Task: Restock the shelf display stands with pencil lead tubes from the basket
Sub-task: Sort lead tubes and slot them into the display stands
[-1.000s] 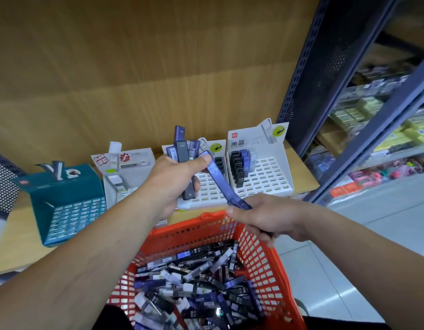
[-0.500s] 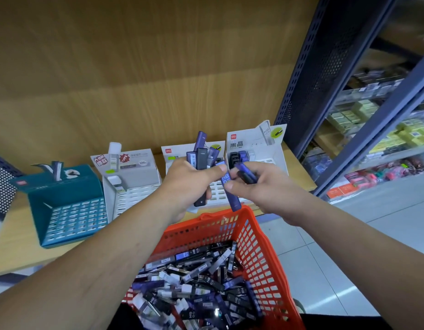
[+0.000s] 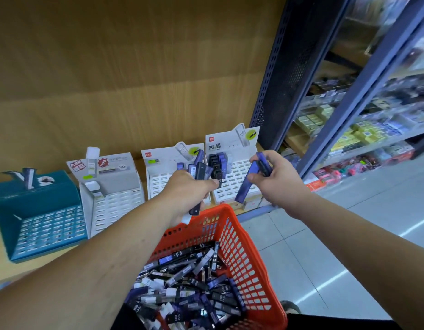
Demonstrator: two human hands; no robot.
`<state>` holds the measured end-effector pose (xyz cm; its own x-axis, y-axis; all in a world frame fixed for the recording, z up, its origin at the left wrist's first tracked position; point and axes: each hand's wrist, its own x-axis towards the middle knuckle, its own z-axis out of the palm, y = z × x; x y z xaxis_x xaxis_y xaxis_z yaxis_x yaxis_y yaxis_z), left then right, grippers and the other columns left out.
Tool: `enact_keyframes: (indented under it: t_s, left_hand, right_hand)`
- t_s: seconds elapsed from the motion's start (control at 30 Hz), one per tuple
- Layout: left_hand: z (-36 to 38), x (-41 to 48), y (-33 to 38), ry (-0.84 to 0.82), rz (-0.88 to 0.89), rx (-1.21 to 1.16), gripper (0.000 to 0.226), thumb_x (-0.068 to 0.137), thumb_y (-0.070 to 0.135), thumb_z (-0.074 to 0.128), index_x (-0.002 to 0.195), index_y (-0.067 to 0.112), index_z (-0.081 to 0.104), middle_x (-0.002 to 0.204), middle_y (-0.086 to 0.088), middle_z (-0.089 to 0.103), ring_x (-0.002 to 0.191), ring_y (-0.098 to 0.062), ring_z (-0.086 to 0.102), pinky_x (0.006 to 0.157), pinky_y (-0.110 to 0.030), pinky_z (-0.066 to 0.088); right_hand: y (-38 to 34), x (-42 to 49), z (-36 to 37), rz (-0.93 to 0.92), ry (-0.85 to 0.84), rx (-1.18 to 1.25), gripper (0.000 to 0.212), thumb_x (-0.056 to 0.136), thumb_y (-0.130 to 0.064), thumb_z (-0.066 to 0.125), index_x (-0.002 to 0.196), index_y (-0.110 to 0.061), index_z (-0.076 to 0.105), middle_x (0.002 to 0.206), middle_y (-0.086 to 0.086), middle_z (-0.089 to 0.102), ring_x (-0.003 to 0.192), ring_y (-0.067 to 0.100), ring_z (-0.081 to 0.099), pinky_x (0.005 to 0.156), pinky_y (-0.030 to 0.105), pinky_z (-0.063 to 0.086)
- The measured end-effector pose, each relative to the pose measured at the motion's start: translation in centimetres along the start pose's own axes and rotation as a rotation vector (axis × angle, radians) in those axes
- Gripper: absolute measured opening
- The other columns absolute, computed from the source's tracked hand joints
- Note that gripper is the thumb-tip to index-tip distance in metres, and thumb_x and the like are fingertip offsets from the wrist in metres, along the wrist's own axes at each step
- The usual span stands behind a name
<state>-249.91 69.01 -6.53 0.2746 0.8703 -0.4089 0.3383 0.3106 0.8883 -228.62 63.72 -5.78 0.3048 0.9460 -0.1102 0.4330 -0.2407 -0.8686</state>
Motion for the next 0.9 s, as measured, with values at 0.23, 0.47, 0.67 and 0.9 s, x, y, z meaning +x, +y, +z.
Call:
enact_keyframes:
  t_s: [0.23,0.47,0.67,0.9]
  left_hand:
    - [0.5,4.8,-0.3,0.006,-0.07,0.111,0.029,0.09,0.024,0.079,0.085,0.009,0.055,0.069,-0.014,0.055,0.045,-0.022,0.051,0.048,-0.028,0.039]
    - [1.8,8.2,-2.8,-0.069,-0.203,0.023,0.029,0.085,0.025,0.084,0.075,0.007,0.063,0.057,-0.006,0.056,0.048,-0.022,0.05,0.054,-0.032,0.044]
    - [1.7,8.0,-3.8,-0.111,-0.247,0.001,0.028,0.087,0.022,0.082,0.07,0.009,0.063,0.052,-0.003,0.056,0.045,-0.019,0.048,0.051,-0.029,0.043]
    - [1.8,8.0,-4.3,-0.13,-0.252,-0.016,0.03,0.086,0.02,0.082,0.065,0.01,0.063,0.052,-0.005,0.054,0.044,-0.019,0.048,0.051,-0.028,0.042]
  right_hand:
    - [2.7,8.3,1.9,-0.037,-0.067,-0.134,0.003,0.096,-0.007,0.061,0.096,-0.008,0.059,0.08,0.012,0.063,0.057,0.025,0.052,0.049,0.032,0.048]
    - [6.3,13.3,3.4,-0.122,-0.189,-0.201,0.011,0.095,-0.004,0.065,0.091,-0.014,0.065,0.068,-0.007,0.055,0.048,0.0,0.049,0.051,0.017,0.044]
    - [8.3,14.4,5.2,-0.15,-0.202,-0.227,0.01,0.095,-0.006,0.066,0.094,-0.016,0.067,0.072,0.0,0.058,0.059,0.017,0.052,0.061,0.033,0.051]
    - [8.7,14.8,4.4,-0.161,-0.238,-0.269,0.011,0.094,-0.003,0.066,0.094,-0.014,0.067,0.076,0.003,0.06,0.063,0.018,0.05,0.062,0.028,0.045]
